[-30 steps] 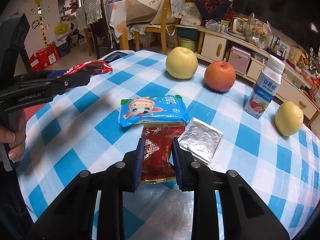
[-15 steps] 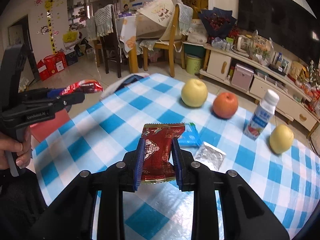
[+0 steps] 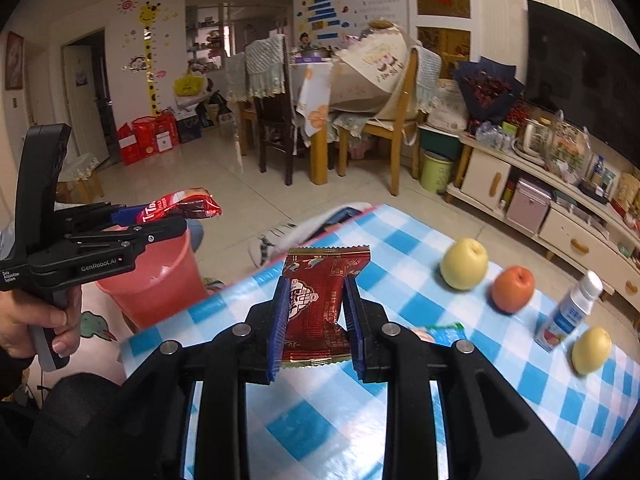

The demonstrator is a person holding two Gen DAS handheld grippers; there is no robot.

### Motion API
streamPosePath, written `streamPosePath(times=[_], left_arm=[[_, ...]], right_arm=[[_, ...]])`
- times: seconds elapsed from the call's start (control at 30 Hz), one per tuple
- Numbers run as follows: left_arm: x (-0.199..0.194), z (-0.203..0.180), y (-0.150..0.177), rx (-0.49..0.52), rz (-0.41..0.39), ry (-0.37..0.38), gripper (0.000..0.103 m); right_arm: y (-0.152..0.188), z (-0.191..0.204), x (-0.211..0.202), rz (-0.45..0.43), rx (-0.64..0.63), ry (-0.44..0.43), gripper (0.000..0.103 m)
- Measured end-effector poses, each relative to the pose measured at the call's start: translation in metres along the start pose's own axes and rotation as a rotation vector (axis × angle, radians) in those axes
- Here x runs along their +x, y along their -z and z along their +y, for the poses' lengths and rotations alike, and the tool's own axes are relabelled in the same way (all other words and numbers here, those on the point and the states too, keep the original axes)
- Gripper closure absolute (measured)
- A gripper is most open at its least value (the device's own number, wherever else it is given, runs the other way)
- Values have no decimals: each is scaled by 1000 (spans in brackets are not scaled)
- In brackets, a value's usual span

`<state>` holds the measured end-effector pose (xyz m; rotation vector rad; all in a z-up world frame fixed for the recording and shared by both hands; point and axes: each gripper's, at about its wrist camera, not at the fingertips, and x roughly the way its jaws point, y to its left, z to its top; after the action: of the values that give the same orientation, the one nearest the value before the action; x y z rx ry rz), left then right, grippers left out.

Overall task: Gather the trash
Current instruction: 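Carry the Tele Tea packet with the left tool while the right tool carries the red wrapper to the bucket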

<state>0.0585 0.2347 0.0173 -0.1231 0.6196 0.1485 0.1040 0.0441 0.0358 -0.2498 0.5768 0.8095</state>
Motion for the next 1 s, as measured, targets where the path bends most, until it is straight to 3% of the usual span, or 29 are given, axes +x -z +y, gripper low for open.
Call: streamPosePath(times=[0.67,1.0], left_arm=[[-51,153,11,-146,-21,-229,56],[-39,206,28,-195,26,-266,56]], right_arm=[[-103,178,93,-17,-180,-270,75],[-111,221,141,47,-195,-310,75]])
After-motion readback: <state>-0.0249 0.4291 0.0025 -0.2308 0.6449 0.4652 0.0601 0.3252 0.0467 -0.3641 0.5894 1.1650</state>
